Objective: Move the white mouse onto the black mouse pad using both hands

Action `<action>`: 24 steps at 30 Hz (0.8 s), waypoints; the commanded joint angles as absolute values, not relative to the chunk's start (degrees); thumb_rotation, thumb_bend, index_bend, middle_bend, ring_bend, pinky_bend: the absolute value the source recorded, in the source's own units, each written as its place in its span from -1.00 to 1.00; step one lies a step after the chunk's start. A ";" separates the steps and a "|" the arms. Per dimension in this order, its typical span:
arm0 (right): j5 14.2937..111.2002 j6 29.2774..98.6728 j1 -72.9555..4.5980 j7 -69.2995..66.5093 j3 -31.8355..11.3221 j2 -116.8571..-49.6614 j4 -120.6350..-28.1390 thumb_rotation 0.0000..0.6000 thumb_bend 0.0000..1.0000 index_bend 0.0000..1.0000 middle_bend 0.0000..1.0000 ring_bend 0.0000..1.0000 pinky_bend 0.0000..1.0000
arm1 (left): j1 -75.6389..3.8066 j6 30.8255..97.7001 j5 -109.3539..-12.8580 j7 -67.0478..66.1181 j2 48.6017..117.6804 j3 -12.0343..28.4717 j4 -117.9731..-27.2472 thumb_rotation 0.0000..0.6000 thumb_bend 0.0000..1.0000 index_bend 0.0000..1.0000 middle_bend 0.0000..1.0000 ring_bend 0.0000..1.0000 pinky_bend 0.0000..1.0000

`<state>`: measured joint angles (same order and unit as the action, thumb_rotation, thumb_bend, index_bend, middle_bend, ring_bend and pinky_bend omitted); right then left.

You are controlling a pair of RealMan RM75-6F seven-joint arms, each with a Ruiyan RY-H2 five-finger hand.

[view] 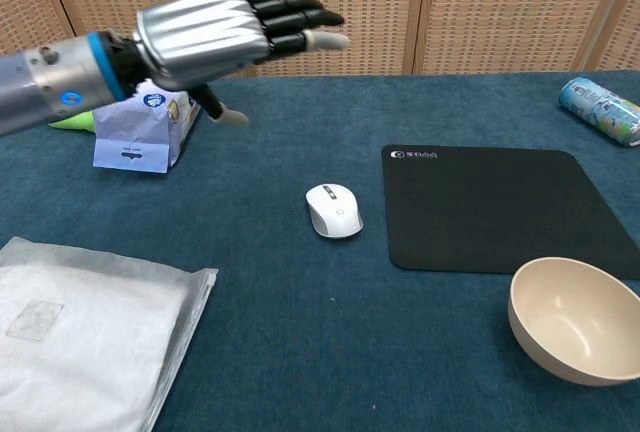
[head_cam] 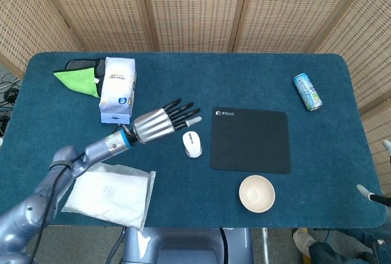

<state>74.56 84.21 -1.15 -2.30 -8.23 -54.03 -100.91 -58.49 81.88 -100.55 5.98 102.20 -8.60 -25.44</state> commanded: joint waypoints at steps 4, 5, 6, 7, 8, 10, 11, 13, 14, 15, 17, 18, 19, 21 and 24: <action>74.99 84.35 -1.56 -0.19 -8.05 -54.94 -100.74 1.00 -0.89 -1.00 -1.00 -1.00 -1.00 | -44.98 86.29 -90.93 -3.61 80.25 -4.98 -58.26 1.00 -0.89 -1.00 -1.00 -1.00 -0.95; 75.09 84.16 -1.80 0.31 -8.04 -55.15 -100.60 1.00 -0.89 -1.00 -1.00 -1.00 -1.00 | -42.75 86.11 -88.70 -5.97 76.93 -4.88 -63.65 1.00 -0.92 -1.00 -1.00 -1.00 -0.97; 75.21 84.01 -2.06 0.83 -8.07 -55.32 -100.44 1.00 -0.89 -1.00 -1.00 -1.00 -1.00 | -41.09 85.90 -86.69 -8.33 74.53 -4.71 -67.79 1.00 -0.95 -1.00 -1.00 -1.00 -0.99; 75.25 83.93 -2.20 1.13 -8.10 -55.41 -100.35 1.00 -0.89 -1.00 -1.00 -1.00 -1.00 | -40.40 85.75 -85.83 -9.85 73.20 -4.61 -70.36 1.00 -0.97 -1.00 -1.00 -1.00 -1.00; 75.76 83.52 -2.83 2.31 -8.14 -55.53 -99.92 1.00 -0.89 -1.00 -1.00 -1.00 -1.00 | -37.84 86.14 -82.47 -12.17 70.42 -4.16 -75.60 1.00 -0.99 -1.00 -1.00 -1.00 -1.00; 76.73 82.81 -4.13 4.15 -8.40 -55.87 -99.20 1.00 -0.89 -1.00 -1.00 -1.00 -1.00 | -34.24 87.48 -78.11 -14.34 66.97 -3.55 -83.11 1.00 -1.00 -1.00 -1.00 -1.00 -1.00; 77.23 82.42 -4.71 4.73 -8.47 -55.97 -98.88 1.00 -0.89 -1.00 -1.00 -1.00 -1.00 | -32.99 87.92 -76.64 -15.08 65.82 -3.27 -85.84 1.00 -1.00 -1.00 -1.00 -1.00 -1.00; 79.29 80.41 -6.75 6.26 -8.38 -55.77 -98.18 1.00 -0.86 -1.00 -1.00 -1.00 -1.00 | -29.71 89.06 -73.18 -14.75 63.76 -2.76 -90.76 1.00 -1.00 -1.00 -1.00 -1.00 -1.00; 80.52 79.01 -8.02 7.07 -8.28 -55.45 -97.84 1.00 -0.83 -1.00 -1.00 -1.00 -1.00 | -28.17 89.38 -71.94 -14.33 62.83 -2.71 -92.66 1.00 -1.00 -1.00 -1.00 -1.00 -1.00; 81.43 77.93 -9.00 7.70 -8.21 -55.18 -97.67 1.00 -0.80 -1.00 -1.00 -1.00 -1.00 | -27.07 89.56 -71.04 -14.01 62.22 -2.68 -93.84 1.00 -1.00 -1.00 -1.00 -1.00 -1.00; 83.51 75.33 -11.41 8.63 -8.18 -54.62 -97.66 1.00 -0.79 -1.00 -1.00 -1.00 -1.00 | -24.70 89.54 -68.80 -13.09 61.11 -2.60 -96.50 1.00 -1.00 -1.00 -1.00 -1.00 -1.00; 84.39 74.03 -12.55 8.52 -8.20 -54.38 -97.79 1.00 -0.79 -0.99 -1.00 -1.00 -1.00 | -23.79 89.20 -67.70 -12.73 60.55 -2.64 -97.69 1.00 -1.00 -1.00 -1.00 -1.00 -1.00; 85.26 72.57 -13.80 8.14 -8.24 -54.15 -97.96 1.00 -0.78 -0.98 -1.00 -1.00 -1.00 | -22.96 88.78 -66.51 -12.52 59.93 -2.63 -98.95 1.00 -1.00 -1.00 -1.00 -1.00 -1.00; 86.91 69.42 -16.45 6.90 -8.32 -53.67 -98.24 1.00 -0.69 -0.92 -1.00 -1.00 -1.00 | -21.53 88.11 -64.39 -12.43 58.79 -2.31 -101.20 1.00 -1.00 -1.00 -1.00 -1.00 -1.00; 89.90 64.48 -20.96 4.63 -8.47 -53.63 -97.81 1.00 -0.47 -0.82 -1.00 -1.00 -1.00 | -19.95 87.60 -62.78 -12.01 57.92 -1.85 -102.61 1.00 -1.00 -1.00 -1.00 -1.00 -1.00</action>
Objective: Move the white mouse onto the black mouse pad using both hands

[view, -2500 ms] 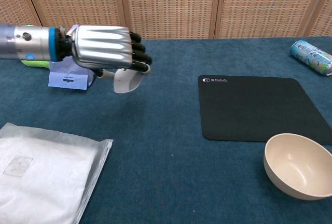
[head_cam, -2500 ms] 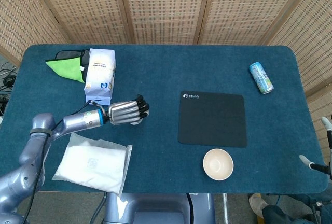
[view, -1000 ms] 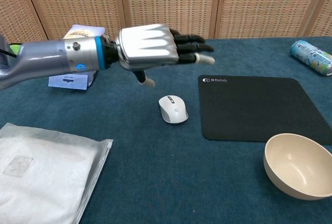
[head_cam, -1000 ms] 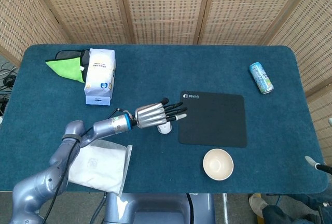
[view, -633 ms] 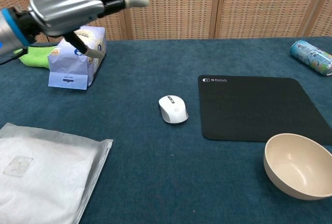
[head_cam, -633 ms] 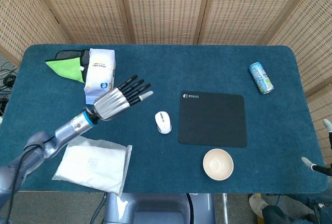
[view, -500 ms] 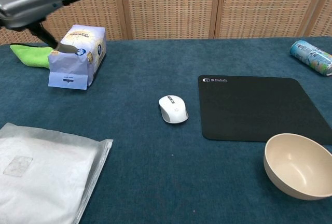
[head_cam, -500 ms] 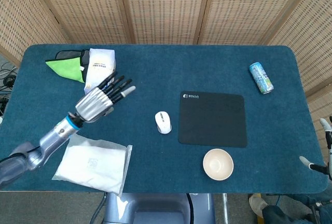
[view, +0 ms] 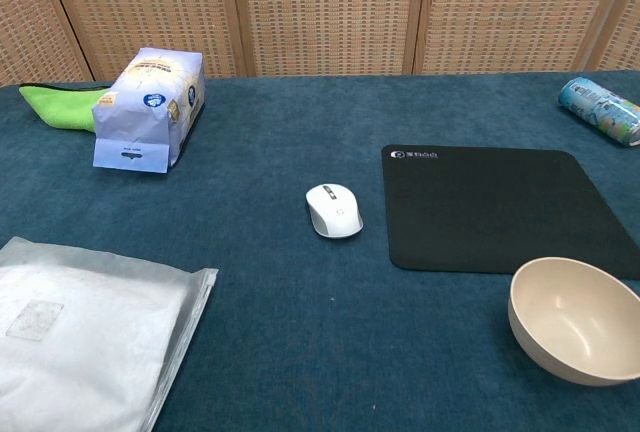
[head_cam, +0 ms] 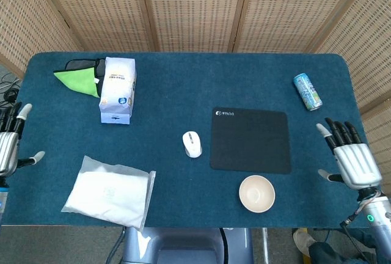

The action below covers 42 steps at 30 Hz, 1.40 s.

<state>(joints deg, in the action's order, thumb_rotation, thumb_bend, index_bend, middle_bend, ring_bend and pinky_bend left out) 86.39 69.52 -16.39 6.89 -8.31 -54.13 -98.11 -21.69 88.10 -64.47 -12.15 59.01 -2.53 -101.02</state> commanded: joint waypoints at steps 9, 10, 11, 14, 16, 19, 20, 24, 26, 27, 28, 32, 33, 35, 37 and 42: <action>102.52 54.30 -35.94 0.92 -7.95 -59.76 -91.44 1.00 0.45 -0.55 -0.86 -1.00 -1.00 | -17.72 84.28 -62.47 -10.91 56.53 -0.51 -101.93 1.00 -0.98 -1.00 -1.00 -1.00 -1.00; 103.07 54.05 -36.67 0.82 -7.89 -60.36 -91.12 1.00 0.57 -0.52 -0.83 -1.00 -1.00 | -17.60 84.15 -62.51 -10.79 56.54 -0.38 -101.83 1.00 -0.98 -1.00 -1.00 -1.00 -1.00; 104.05 53.35 -38.27 0.25 -7.76 -61.65 -90.68 1.00 0.74 -0.48 -0.78 -1.00 -0.99 | -17.37 83.96 -62.62 -10.52 56.51 -0.07 -101.73 1.00 -0.98 -1.00 -1.00 -1.00 -1.00; 106.64 50.19 -43.42 -1.47 -7.42 -65.29 -89.82 1.00 1.00 -0.36 -0.64 -0.94 -0.94 | -16.91 83.73 -63.31 -9.74 56.61 0.76 -101.10 1.00 -0.98 -1.00 -1.00 -1.00 -1.00; 108.04 48.67 -46.25 -1.92 -7.23 -67.39 -88.98 1.00 1.00 -0.32 -0.59 -0.90 -0.93 | -16.76 83.44 -63.79 -9.48 56.77 1.18 -100.81 1.00 -0.97 -1.00 -1.00 -1.00 -1.00; 110.48 46.99 -50.19 -1.36 -6.79 -70.80 -86.95 1.00 1.00 -0.29 -0.52 -0.85 -0.89 | -16.56 83.19 -64.83 -9.37 57.21 1.64 -100.29 1.00 -0.93 -1.00 -1.00 -1.00 -1.00; 111.21 46.20 -51.69 -1.03 -6.69 -72.44 -85.64 1.00 1.00 -0.29 -0.51 -0.85 -0.87 | -16.48 83.13 -65.15 -9.50 57.34 1.74 -100.11 1.00 -0.92 -1.00 -1.00 -1.00 -1.00; 112.77 43.15 -56.95 0.32 -6.21 -78.41 -79.68 1.00 1.00 -0.29 -0.51 -0.83 -0.84 | -16.16 82.57 -65.73 -9.65 57.83 2.34 -99.56 1.00 -0.92 -1.00 -1.00 -1.00 -1.00; 112.87 42.56 -58.79 0.44 -6.07 -80.95 -76.77 1.00 1.00 -0.29 -0.51 -0.82 -0.84 | -16.04 82.24 -65.73 -9.78 57.94 2.65 -99.40 1.00 -0.92 -1.00 -1.00 -1.00 -1.00; 112.93 42.57 -59.60 0.39 -6.01 -82.14 -75.41 1.00 1.00 -0.29 -0.51 -0.82 -0.83 | -15.97 82.10 -65.70 -9.86 57.99 2.80 -99.36 1.00 -0.92 -1.00 -1.00 -1.00 -1.00; 112.93 42.55 -60.52 0.31 -6.09 -83.53 -73.88 1.00 1.00 -0.29 -0.51 -0.82 -0.83 | -15.89 82.03 -65.65 -9.90 58.06 3.00 -99.30 1.00 -0.92 -1.00 -1.00 -1.00 -1.00; 111.85 42.09 -64.04 -1.23 -6.01 -89.04 -67.28 1.00 1.00 -0.29 -0.51 -0.81 -0.82 | -15.52 81.63 -65.29 -9.98 58.21 3.88 -99.01 1.00 -0.91 -1.00 -1.00 -1.00 -1.00; 111.63 42.03 -64.62 -1.50 -5.87 -89.92 -66.09 1.00 1.00 -0.29 -0.51 -0.81 -0.82 | -15.47 81.46 -65.23 -9.99 58.24 4.03 -98.91 1.00 -0.91 -1.00 -1.00 -1.00 -1.00; 111.14 42.01 -65.82 -1.94 -5.49 -92.02 -63.34 1.00 1.00 -0.29 -0.51 -0.80 -0.82 | -15.38 81.04 -64.99 -10.05 58.34 4.39 -98.63 1.00 -0.91 -1.00 -1.00 -1.00 -1.00; 110.77 42.05 -66.67 -1.75 -5.20 -93.70 -60.91 1.00 1.00 -0.29 -0.51 -0.80 -0.82 | -15.36 80.62 -64.89 -10.00 58.46 4.69 -98.43 1.00 -0.90 -1.00 -1.00 -1.00 -1.00; 109.67 42.65 -68.35 -0.14 -4.92 -96.92 -54.99 1.00 1.00 -0.29 -0.52 -0.80 -0.82 | -15.32 79.53 -64.54 -10.41 58.63 5.26 -98.08 1.00 -0.89 -1.00 -1.00 -1.00 -1.00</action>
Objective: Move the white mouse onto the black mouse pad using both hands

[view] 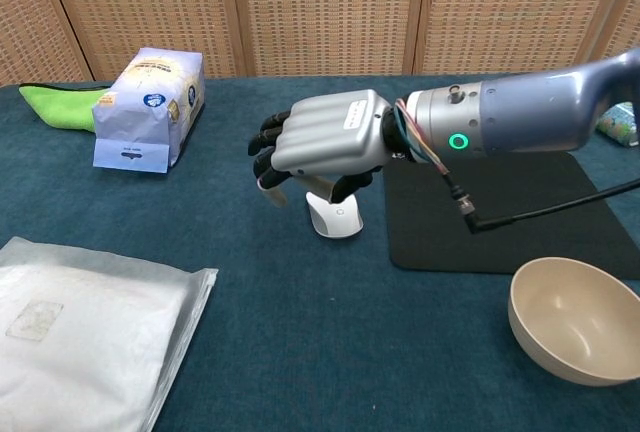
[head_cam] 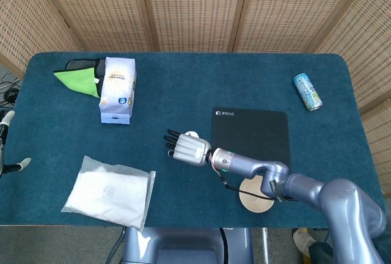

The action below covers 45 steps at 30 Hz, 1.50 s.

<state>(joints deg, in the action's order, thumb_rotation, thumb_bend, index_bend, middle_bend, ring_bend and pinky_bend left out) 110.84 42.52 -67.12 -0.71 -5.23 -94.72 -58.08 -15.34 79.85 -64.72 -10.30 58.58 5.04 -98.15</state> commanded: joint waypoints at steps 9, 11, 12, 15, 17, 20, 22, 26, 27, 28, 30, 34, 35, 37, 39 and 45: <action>106.93 41.31 -69.03 -0.19 -2.71 -99.78 -50.34 1.00 1.00 -0.29 -0.52 -0.79 -0.82 | -15.18 78.53 -65.04 -10.57 58.94 5.86 -97.70 1.00 -0.88 -1.00 -1.00 -1.00 -1.00; 106.14 40.64 -69.55 1.24 -2.82 -100.89 -49.01 1.00 1.00 -0.29 -0.52 -0.79 -0.82 | -15.18 78.24 -65.23 -10.61 59.04 5.97 -97.59 1.00 -0.88 -1.00 -1.00 -1.00 -1.00; 105.63 40.15 -69.72 1.75 -2.90 -101.23 -48.65 1.00 1.00 -0.29 -0.51 -0.79 -0.82 | -15.15 78.16 -65.23 -10.62 59.06 6.05 -97.59 1.00 -0.88 -1.00 -1.00 -1.00 -1.00; 104.20 38.70 -70.08 3.46 -2.87 -102.00 -47.63 1.00 1.00 -0.29 -0.50 -0.79 -0.82 | -15.05 77.86 -65.28 -10.63 59.11 6.25 -97.53 1.00 -0.88 -1.00 -1.00 -1.00 -1.00; 103.35 37.74 -70.19 4.82 -2.67 -102.24 -47.12 1.00 1.00 -0.29 -0.48 -0.79 -0.82 | -15.00 77.58 -65.31 -10.52 59.13 6.38 -97.43 1.00 -0.88 -1.00 -1.00 -1.00 -1.00; 102.16 36.72 -70.04 6.83 -2.40 -102.19 -47.07 1.00 1.00 -0.29 -0.40 -0.79 -0.82 | -15.11 76.67 -65.30 -9.96 59.11 6.57 -97.18 1.00 -0.88 -1.00 -1.00 -1.00 -1.00; 101.42 36.34 -69.85 7.97 -2.32 -101.96 -47.35 1.00 1.00 -0.29 -0.37 -0.79 -0.82 | -15.18 76.14 -65.44 -9.68 59.03 6.61 -97.08 1.00 -0.88 -1.00 -1.00 -1.00 -1.00; 99.38 35.48 -69.24 10.78 -2.64 -101.00 -48.46 1.00 1.00 -0.24 -0.30 -0.79 -0.82 | -15.09 75.90 -65.81 -9.45 58.99 6.76 -97.05 1.00 -0.87 -1.00 -1.00 -1.00 -1.00; 98.89 35.32 -69.03 11.45 -2.70 -100.65 -48.76 1.00 1.00 -0.23 -0.29 -0.79 -0.82 | -15.05 75.87 -65.88 -9.42 58.99 6.78 -97.03 1.00 -0.87 -1.00 -1.00 -1.00 -1.00; 98.54 35.20 -68.86 11.89 -2.75 -100.38 -48.99 1.00 1.00 -0.22 -0.29 -0.79 -0.82 | -15.03 75.85 -65.93 -9.41 58.99 6.79 -97.03 1.00 -0.87 -1.00 -1.00 -1.00 -1.00; 97.61 34.92 -68.31 12.97 -2.80 -99.54 -49.80 1.00 1.00 -0.20 -0.26 -0.79 -0.82 | -14.96 75.80 -66.00 -9.35 58.99 6.83 -97.05 1.00 -0.88 -1.00 -1.00 -1.00 -1.00; 95.33 34.57 -66.35 16.36 -2.66 -96.78 -52.49 1.00 1.00 -0.17 -0.23 -0.79 -0.82 | -14.94 75.53 -66.11 -9.74 59.08 6.84 -97.04 1.00 -0.87 -1.00 -1.00 -1.00 -1.00; 94.55 34.09 -65.84 17.31 -2.60 -95.95 -53.33 1.00 1.00 -0.17 -0.22 -0.78 -0.82 | -14.97 75.36 -66.11 -9.86 59.11 6.82 -97.10 1.00 -0.87 -1.00 -1.00 -1.00 -1.00; 92.33 33.14 -63.89 19.18 -2.16 -92.84 -56.22 1.00 1.00 -0.17 -0.21 -0.78 -0.82 | -15.05 75.09 -66.68 -10.37 59.16 6.55 -97.43 1.00 -0.87 -1.00 -1.00 -1.00 -1.00; 90.77 33.63 -62.51 20.85 -2.28 -89.98 -59.95 1.00 1.00 -0.17 -0.21 -0.78 -0.82 | -14.96 75.27 -67.08 -10.59 59.19 6.49 -97.68 1.00 -0.87 -1.00 -1.00 -1.00 -1.00; 87.61 36.58 -59.72 21.24 -3.24 -83.68 -68.05 1.00 0.93 -0.25 -0.46 -0.81 -0.82 | -14.61 75.79 -67.99 -10.91 59.13 6.41 -98.26 1.00 -0.87 -1.00 -1.00 -1.00 -1.00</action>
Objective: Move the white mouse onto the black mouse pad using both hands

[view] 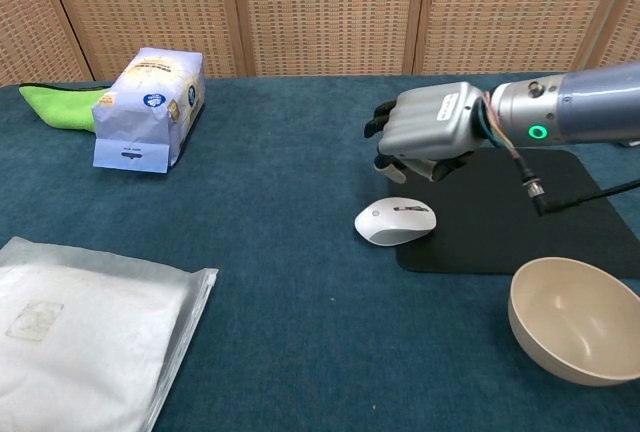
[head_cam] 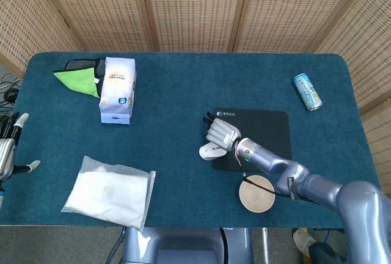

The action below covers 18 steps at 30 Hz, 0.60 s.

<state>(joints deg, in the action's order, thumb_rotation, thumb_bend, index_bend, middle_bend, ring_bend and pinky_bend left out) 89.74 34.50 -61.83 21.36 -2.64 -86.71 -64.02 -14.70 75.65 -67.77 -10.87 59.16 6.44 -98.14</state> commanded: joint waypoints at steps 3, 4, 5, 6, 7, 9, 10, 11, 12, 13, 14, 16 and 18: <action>83.72 36.77 -58.05 16.79 -4.51 -81.21 -72.50 1.00 -0.18 -0.63 -0.85 -0.96 -0.82 | -14.40 76.02 -68.43 -10.88 59.04 6.36 -98.50 1.00 -0.87 -1.00 -1.00 -1.00 -1.00; 82.47 36.32 -57.74 15.47 -4.83 -80.50 -73.84 1.00 -0.48 -0.70 -0.89 -0.98 -0.82 | -14.36 76.04 -68.53 -10.91 59.04 6.34 -98.53 1.00 -0.87 -1.00 -1.00 -1.00 -1.00; 81.54 35.89 -57.51 14.48 -5.00 -79.82 -74.98 1.00 -0.76 -0.76 -0.93 -1.00 -0.82 | -14.34 76.05 -68.63 -10.97 59.04 6.33 -98.55 1.00 -0.87 -1.00 -1.00 -1.00 -1.00; 80.43 35.28 -57.24 13.46 -5.06 -79.09 -76.19 1.00 -0.91 -0.78 -0.95 -1.00 -0.82 | -14.34 76.01 -68.76 -11.08 59.07 6.29 -98.59 1.00 -0.87 -1.00 -1.00 -1.00 -1.00; 79.80 34.85 -57.05 12.91 -4.95 -78.69 -76.87 1.00 -0.97 -0.79 -0.95 -1.00 -0.82 | -14.35 75.94 -68.88 -11.16 59.08 6.25 -98.64 1.00 -0.87 -1.00 -1.00 -1.00 -1.00; 79.01 34.25 -56.78 12.21 -4.61 -78.40 -77.70 1.00 -1.00 -0.79 -0.94 -1.00 -0.82 | -14.31 75.86 -69.09 -11.29 59.08 6.16 -98.70 1.00 -0.87 -1.00 -1.00 -1.00 -1.00; 78.72 34.13 -56.71 12.01 -4.54 -78.44 -77.86 1.00 -1.00 -0.79 -0.93 -1.00 -0.82 | -14.30 75.86 -69.15 -11.32 59.09 6.16 -98.74 1.00 -0.87 -1.00 -1.00 -1.00 -1.00; 78.42 34.06 -56.59 11.70 -4.48 -78.64 -78.00 1.00 -1.00 -0.79 -0.90 -1.00 -0.82 | -14.27 75.91 -69.22 -11.35 59.10 6.17 -98.80 1.00 -0.87 -1.00 -1.00 -1.00 -1.00; 78.22 34.07 -56.50 11.47 -4.39 -78.94 -78.06 1.00 -1.00 -0.79 -0.86 -1.00 -0.82 | -14.23 75.97 -69.28 -11.38 59.10 6.20 -98.85 1.00 -0.87 -1.00 -1.00 -1.00 -1.00; 78.16 34.07 -56.48 11.42 -4.34 -79.11 -78.06 1.00 -1.00 -0.79 -0.84 -0.99 -0.82 | -14.20 76.00 -69.30 -11.39 59.10 6.21 -98.86 1.00 -0.87 -1.00 -1.00 -1.00 -1.00; 78.17 34.02 -56.52 11.45 -4.21 -79.53 -77.96 1.00 -1.00 -0.79 -0.80 -0.98 -0.82 | -14.15 76.05 -69.31 -11.41 59.10 6.23 -98.89 1.00 -0.87 -1.00 -1.00 -1.00 -1.00; 78.09 34.09 -56.61 11.76 -4.09 -80.33 -77.39 1.00 -1.00 -0.79 -0.76 -0.94 -0.82 | -14.11 76.03 -69.27 -11.43 59.11 6.29 -98.92 1.00 -0.87 -1.00 -1.00 -1.00 -1.00; 77.84 34.04 -56.69 11.95 -3.98 -81.49 -76.47 1.00 -1.00 -0.78 -0.72 -0.91 -0.82 | -14.07 76.02 -69.33 -11.48 59.11 6.30 -98.89 1.00 -0.87 -1.00 -1.00 -1.00 -1.00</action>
<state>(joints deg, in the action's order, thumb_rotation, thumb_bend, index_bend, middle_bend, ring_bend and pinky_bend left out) 78.01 34.06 -56.63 11.79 -4.09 -80.94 -76.97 -14.07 76.01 -69.33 -11.47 59.11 6.30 -98.89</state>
